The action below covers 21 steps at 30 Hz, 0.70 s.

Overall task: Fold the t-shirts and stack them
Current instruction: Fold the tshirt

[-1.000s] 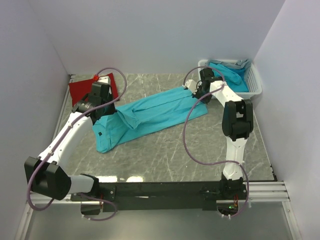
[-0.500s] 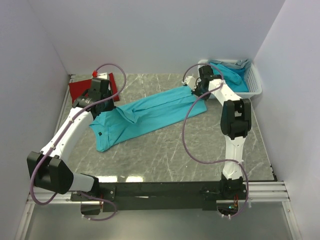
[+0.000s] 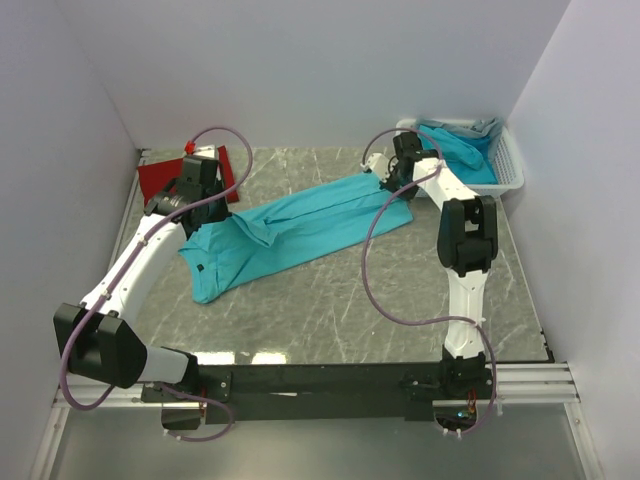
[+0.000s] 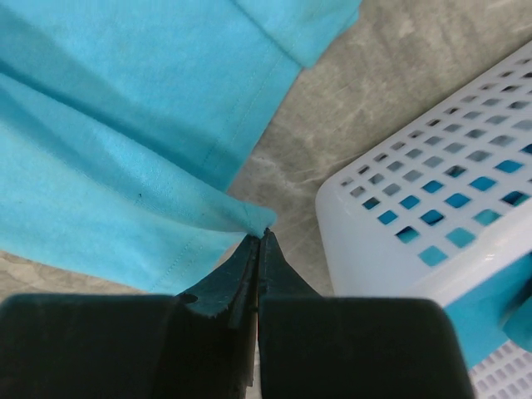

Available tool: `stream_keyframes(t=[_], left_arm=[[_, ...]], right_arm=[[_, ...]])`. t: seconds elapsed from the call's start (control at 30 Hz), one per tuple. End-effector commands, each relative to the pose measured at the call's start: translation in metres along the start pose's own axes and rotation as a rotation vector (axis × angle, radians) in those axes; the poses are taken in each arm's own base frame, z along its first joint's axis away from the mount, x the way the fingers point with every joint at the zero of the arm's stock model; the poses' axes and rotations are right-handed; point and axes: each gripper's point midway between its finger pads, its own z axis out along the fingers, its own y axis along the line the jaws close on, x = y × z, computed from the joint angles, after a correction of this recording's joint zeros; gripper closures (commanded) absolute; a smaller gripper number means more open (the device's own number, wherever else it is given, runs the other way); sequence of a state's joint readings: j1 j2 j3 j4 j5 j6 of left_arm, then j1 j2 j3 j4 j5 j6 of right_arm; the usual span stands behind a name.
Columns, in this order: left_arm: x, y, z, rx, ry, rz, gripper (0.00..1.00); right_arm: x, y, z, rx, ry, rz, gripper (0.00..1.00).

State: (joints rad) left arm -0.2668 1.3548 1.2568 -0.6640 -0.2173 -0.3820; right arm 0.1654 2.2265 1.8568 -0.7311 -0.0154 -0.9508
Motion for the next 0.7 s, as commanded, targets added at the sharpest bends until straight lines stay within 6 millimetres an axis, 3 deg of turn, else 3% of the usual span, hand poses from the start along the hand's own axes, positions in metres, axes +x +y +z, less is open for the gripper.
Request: stream_keyframes(t=[0.0, 0.67], left_arm=[[-0.0154, -0.0007, -0.0107, 0.013, -0.048, 0.000, 1.00], [-0.0110, 0.0013, -0.0119, 0.009, -0.035, -0.001, 1.00]], right_arm=[[-0.0178, -0.0169, -0.0035, 0.057, -0.033, 0.005, 0.99], [-0.0201, -0.0225, 0.0010, 0.086, -0.017, 0.010, 0.97]])
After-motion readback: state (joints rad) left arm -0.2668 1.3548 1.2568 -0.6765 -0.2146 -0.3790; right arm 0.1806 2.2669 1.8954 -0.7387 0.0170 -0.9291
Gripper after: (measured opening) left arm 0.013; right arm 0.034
